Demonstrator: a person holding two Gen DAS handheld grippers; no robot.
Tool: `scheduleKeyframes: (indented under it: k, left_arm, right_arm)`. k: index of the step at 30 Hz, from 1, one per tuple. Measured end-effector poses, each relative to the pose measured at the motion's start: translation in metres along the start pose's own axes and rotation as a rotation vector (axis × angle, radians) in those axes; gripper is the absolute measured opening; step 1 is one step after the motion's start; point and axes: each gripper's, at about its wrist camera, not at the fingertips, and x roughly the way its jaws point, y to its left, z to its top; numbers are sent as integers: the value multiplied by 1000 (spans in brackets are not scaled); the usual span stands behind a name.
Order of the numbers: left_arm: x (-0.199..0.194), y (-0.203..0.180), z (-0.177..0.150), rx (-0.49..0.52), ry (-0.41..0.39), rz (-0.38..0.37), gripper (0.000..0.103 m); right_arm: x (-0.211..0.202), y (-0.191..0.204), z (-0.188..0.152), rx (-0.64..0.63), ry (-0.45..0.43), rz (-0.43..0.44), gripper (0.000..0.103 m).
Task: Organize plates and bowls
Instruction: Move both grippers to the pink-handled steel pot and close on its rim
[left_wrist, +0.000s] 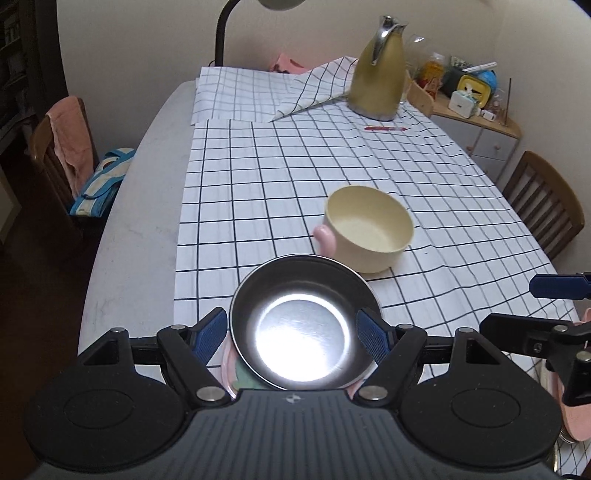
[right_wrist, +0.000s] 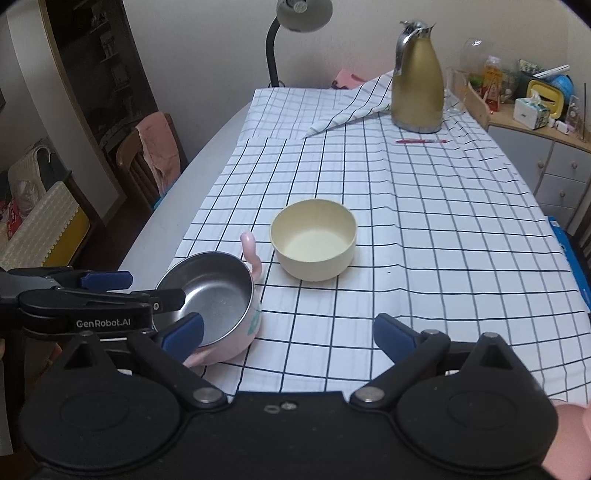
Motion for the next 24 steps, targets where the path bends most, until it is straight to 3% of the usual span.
scheduleKeyframes:
  k: [13,22,24]
  left_arm:
    - [44,19,5,-34,68,51,77]
    - [64,19,2,-35,123,84,75]
    - [66,17,2,-22,133,91,70]
  right_arm:
    - [72,10,15,-34,110,9,92]
    - [104,11,16,-36,179,8,73]
    - [108,12,16,-31,192,12,69]
